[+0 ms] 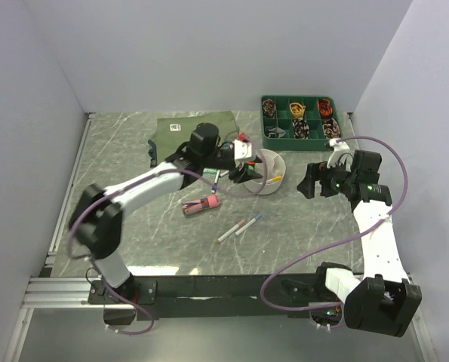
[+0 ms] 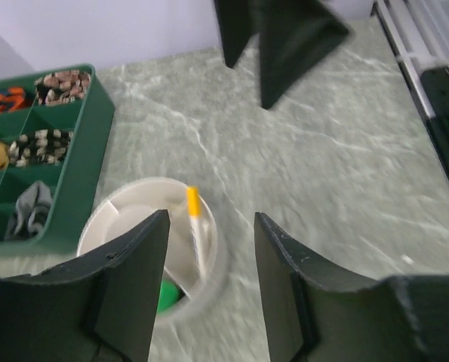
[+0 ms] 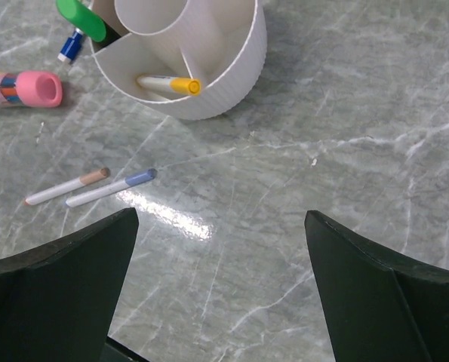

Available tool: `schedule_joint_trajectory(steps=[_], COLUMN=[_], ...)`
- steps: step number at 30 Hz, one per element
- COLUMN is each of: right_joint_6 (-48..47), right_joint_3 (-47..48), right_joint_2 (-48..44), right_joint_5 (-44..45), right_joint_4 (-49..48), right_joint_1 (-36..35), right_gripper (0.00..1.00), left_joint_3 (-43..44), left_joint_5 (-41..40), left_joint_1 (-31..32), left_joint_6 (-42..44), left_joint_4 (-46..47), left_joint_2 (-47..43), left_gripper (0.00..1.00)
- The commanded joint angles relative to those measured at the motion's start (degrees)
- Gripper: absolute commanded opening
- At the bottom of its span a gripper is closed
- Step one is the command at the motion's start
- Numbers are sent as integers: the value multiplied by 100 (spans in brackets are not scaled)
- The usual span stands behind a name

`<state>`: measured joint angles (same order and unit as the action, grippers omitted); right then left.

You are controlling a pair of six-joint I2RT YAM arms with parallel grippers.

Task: Sort the stationery into containers
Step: Place the pen in the storage box, then pick up the pen from the center of the board.

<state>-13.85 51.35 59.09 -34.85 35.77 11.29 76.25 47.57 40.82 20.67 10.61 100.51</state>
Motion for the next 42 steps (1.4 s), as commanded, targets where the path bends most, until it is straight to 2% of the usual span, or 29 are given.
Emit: schedule_joint_trajectory(steps=[1, 4, 6, 9, 12, 15, 21, 34, 42], right_joint_6=[93, 66, 49, 57, 84, 93, 66, 31, 66], right_joint_3=[-46, -82, -82, -108, -90, -90, -266, -407, -416], right_joint_2=[-82, -108, -126, -135, -135, -196, -416, -556, -495], right_joint_5=[-250, -347, -417, -496, -558, -575, -549, -505, -514], right_joint_4=[-316, -307, -299, -316, -334, -351, -316, -290, -360], right_joint_1=[40, 31, 31, 14, -4, -13, -13, -13, -13], right_gripper=[100, 100, 100, 100, 100, 100, 100, 100, 100], left_joint_3=[-767, -718, -533, -347, -488, -278, 83, 39, -119], left_joint_5=[-1028, -1679, -2189, -2656, -3164, -3411, -3544, -3667, -4264], left_joint_1=[286, 514, 620, 761, 945, 1025, 1069, 1350, 1420], left_joint_6=[860, 413, -114, -808, -1012, -1073, -1152, -1355, -1495], left_joint_4=[-1789, -2754, -3508, -3847, -3637, -3785, -3900, -3821, -3654], left_joint_2=[-909, -990, -684, -253, -32, 379, 803, 1023, 1172], left_gripper=[55, 57, 56, 53, 52, 48, 46, 46, 47])
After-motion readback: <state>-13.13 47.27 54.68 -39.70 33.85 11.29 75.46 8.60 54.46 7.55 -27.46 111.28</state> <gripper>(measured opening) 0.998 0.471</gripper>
